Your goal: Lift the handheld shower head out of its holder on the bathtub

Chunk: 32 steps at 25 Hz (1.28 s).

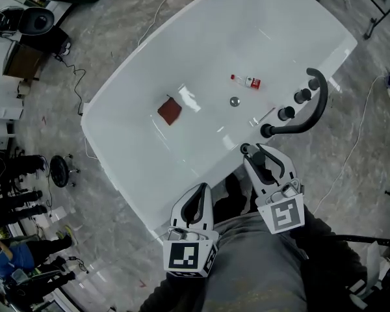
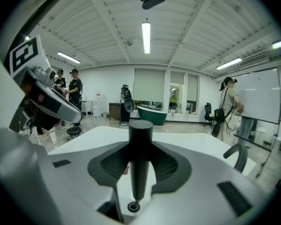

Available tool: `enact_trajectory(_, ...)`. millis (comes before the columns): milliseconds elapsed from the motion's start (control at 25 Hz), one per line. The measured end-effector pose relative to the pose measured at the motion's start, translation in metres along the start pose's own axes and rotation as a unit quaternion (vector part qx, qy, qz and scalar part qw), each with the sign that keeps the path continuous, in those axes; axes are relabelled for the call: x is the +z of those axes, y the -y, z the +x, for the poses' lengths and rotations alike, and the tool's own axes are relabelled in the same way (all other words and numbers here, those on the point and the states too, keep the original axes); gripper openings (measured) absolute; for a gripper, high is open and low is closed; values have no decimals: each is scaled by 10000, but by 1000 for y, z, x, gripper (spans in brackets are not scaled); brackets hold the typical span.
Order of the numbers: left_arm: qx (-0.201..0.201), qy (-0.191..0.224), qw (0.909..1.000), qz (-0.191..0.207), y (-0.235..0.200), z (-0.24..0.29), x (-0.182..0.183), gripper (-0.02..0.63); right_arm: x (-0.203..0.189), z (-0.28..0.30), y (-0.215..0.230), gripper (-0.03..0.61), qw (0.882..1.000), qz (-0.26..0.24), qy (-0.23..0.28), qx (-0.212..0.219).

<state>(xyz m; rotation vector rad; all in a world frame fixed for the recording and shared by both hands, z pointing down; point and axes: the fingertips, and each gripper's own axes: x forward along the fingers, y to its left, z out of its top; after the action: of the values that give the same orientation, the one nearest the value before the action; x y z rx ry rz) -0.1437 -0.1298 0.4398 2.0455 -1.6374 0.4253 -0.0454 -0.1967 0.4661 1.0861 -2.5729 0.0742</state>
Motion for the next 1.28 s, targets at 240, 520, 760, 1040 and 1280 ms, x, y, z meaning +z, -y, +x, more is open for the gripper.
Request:
enact_trajectory(240, -73, 291, 9994, 183, 5, -4, 28, 3, 38, -13, 6, 144, 9994, 147, 305, 65)
enact_trajectory(520, -172, 701, 9969, 328, 11, -9, 53, 3, 74, -29, 8, 144, 9977, 298, 564, 206)
enact_trajectory(760, -177, 971, 9946, 308, 10, -23, 74, 4, 94, -39, 4, 144, 9972, 180, 673, 285)
enact_trajectory(1040, -279, 1031, 9935, 392, 14, -24, 76, 3, 95, -46, 4, 144, 9971, 167, 690, 262)
enact_trajectory(1280, 148, 1125, 9929, 344, -20, -25, 68, 3, 82, -8, -11, 144, 9961, 250, 624, 568)
